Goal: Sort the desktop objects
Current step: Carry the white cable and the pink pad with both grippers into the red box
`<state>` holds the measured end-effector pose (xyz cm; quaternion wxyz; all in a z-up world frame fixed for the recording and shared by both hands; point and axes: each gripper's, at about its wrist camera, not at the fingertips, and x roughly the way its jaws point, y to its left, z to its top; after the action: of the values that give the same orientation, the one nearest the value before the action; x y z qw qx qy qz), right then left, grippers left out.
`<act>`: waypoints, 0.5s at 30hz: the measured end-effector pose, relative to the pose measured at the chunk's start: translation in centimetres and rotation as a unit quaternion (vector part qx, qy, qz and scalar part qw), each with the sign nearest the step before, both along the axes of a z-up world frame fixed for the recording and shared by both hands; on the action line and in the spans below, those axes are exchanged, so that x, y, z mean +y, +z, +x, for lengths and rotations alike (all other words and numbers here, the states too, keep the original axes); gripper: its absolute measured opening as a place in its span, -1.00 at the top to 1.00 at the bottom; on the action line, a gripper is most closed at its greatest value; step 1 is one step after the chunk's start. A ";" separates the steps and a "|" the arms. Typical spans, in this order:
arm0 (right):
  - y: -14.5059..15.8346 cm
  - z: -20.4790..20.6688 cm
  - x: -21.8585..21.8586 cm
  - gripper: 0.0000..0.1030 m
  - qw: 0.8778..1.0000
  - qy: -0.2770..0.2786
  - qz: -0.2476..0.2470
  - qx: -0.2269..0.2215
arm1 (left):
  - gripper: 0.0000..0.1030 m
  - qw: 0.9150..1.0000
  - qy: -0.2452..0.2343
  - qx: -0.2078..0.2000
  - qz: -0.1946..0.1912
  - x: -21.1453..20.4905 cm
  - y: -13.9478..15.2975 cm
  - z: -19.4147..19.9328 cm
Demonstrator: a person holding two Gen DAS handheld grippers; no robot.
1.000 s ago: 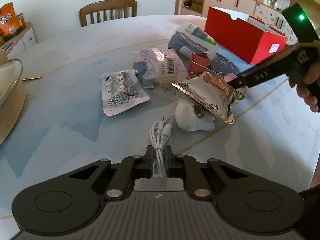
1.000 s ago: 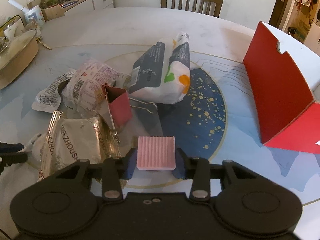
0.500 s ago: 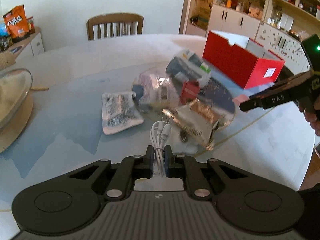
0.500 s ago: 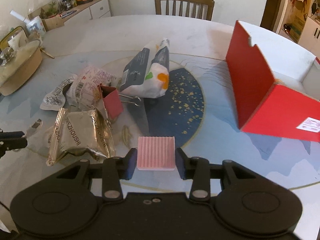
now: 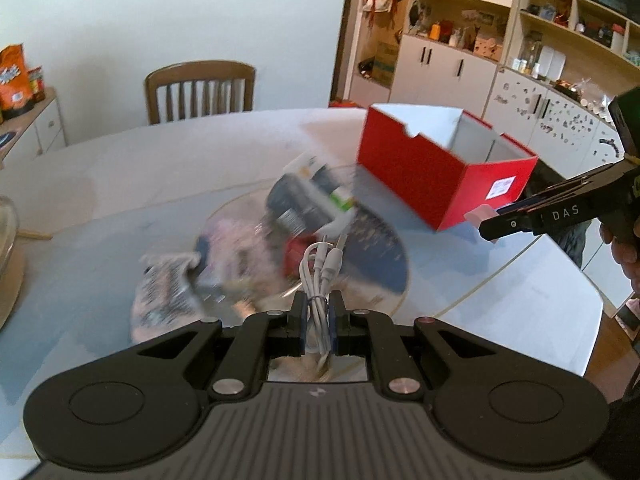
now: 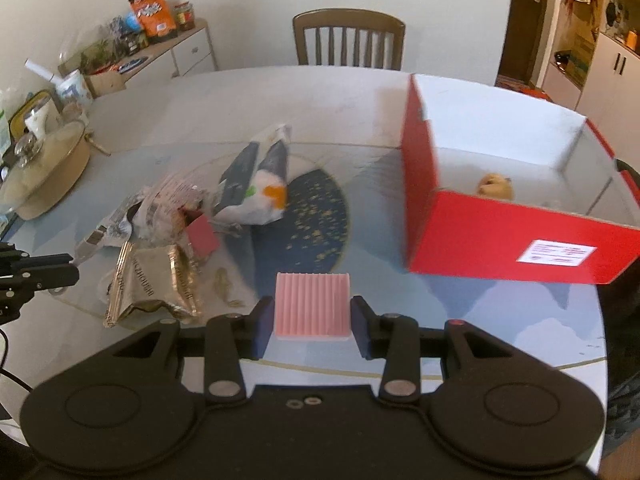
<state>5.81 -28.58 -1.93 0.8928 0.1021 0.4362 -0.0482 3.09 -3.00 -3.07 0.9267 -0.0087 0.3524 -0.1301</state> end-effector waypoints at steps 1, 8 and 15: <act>0.3 -0.3 -0.7 0.23 1.000 -0.002 0.000 -0.004 | 0.82 1.000 -0.002 -0.003 -0.001 -0.6 0.2 0.3; 2.3 -1.6 -5.8 0.23 0.999 -0.018 -0.017 -0.031 | 0.82 1.000 -0.019 -0.018 -0.011 -5.9 1.2 3.0; 3.0 -2.1 -10.8 0.23 0.999 -0.018 -0.021 -0.038 | 0.82 0.998 -0.049 -0.032 -0.009 -11.8 2.5 6.1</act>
<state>3.71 -39.35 1.11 0.9098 0.0926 0.3986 -0.0696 9.22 -14.83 -0.59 0.9301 0.0049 0.3210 -0.1786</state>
